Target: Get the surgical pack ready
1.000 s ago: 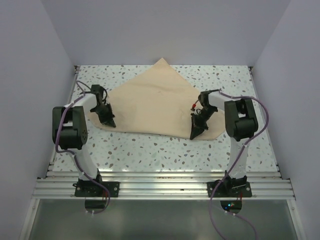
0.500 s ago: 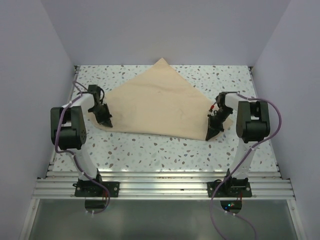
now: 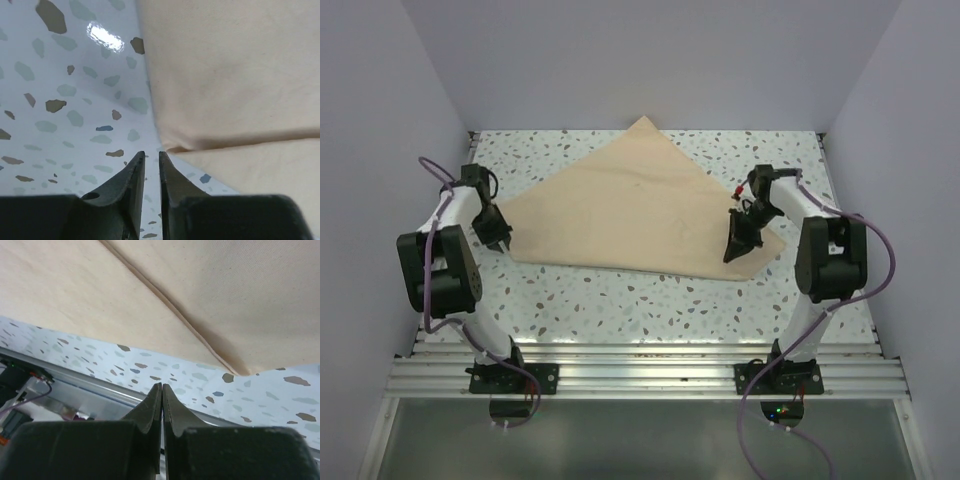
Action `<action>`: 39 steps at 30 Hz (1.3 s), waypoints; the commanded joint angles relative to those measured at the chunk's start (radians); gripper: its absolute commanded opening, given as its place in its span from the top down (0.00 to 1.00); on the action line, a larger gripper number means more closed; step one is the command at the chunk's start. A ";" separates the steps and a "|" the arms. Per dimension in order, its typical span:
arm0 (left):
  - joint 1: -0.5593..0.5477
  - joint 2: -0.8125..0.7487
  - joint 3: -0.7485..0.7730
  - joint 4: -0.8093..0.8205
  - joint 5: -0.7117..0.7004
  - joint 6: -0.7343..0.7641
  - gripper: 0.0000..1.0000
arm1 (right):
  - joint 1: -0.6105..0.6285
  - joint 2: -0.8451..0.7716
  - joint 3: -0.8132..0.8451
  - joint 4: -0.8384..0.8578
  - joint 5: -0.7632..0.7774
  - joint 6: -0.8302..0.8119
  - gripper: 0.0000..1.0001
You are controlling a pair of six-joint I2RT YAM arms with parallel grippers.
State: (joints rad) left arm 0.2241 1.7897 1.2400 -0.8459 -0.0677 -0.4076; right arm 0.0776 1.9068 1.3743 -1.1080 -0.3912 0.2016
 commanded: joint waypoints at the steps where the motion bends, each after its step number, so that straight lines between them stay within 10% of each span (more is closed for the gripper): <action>1: 0.000 -0.092 0.116 0.015 -0.004 0.015 0.78 | -0.006 -0.133 -0.004 0.077 0.020 0.057 0.95; 8: 0.055 -0.027 0.200 0.115 0.048 -0.036 0.41 | -0.013 -0.144 0.141 0.062 0.029 0.128 0.46; 14: 0.084 0.095 0.283 0.197 0.060 0.012 0.16 | -0.013 -0.124 0.226 0.007 -0.017 0.108 0.31; 39: 0.178 0.398 0.289 0.337 0.198 0.112 0.50 | -0.012 -0.169 0.092 0.114 -0.103 0.087 0.30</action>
State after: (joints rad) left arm 0.3981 2.1155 1.5566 -0.5320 0.0731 -0.3107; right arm 0.0696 1.7779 1.4265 -0.9867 -0.4744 0.3023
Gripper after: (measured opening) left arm 0.524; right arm 0.701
